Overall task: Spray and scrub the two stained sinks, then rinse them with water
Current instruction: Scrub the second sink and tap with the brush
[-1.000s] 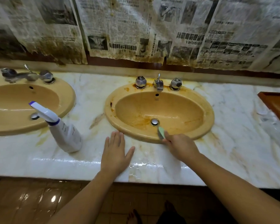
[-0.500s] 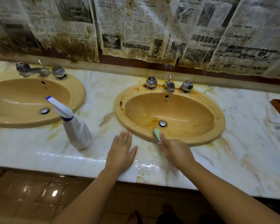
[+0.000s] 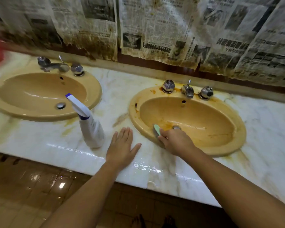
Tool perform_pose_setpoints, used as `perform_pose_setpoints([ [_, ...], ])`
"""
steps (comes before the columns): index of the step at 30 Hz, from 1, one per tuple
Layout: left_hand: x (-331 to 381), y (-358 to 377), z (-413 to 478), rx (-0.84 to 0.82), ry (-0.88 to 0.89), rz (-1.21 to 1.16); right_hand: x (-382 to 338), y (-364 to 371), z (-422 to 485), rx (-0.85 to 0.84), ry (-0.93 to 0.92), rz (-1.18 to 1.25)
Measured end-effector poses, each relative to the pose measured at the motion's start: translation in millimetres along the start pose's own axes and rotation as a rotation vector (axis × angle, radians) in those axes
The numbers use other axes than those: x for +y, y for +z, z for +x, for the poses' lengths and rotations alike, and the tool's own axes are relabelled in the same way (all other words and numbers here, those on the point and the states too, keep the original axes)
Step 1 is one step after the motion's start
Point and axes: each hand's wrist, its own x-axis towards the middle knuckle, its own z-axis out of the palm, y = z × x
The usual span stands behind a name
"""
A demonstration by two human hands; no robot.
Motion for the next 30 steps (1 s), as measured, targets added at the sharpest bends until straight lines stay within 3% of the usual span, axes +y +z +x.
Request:
perform_pose_setpoints([
  [5, -3.7, -0.1, 1.5, 0.04, 0.025, -0.005, -8.8, 9.8, 4.7, -0.198, -0.288, -0.197],
  [9, -6.1, 0.5, 0.7, 0.091, 0.017, -0.021, -11.6, 6.7, 25.2, -0.046, -0.302, -0.144],
  [13, -5.0, 1.5, 0.6, 0.106, -0.001, -0.052, -6.3, 3.6, 30.3, 0.083, -0.174, 0.03],
  [15, -4.1, -0.3, 1.3, 0.113, -0.008, -0.048, 6.8, -2.7, 22.7, -0.007, -0.216, 0.096],
  [18, -1.5, -1.3, 0.6, 0.105, -0.011, -0.04, 14.5, -7.9, 9.4, -0.233, -0.34, -0.051],
  [20, -1.1, -1.5, 0.6, 0.099, -0.008, -0.037, 12.9, -1.7, 10.1, -0.168, -0.34, -0.08],
  [24, -1.3, -0.1, 1.1, 0.117, -0.014, -0.044, -3.2, 26.0, 12.1, 0.082, -0.211, 0.14],
  [30, -0.4, -4.0, -1.0, 0.102, -0.019, -0.061, 37.6, 39.7, -32.8, 0.18, -0.095, 0.2],
])
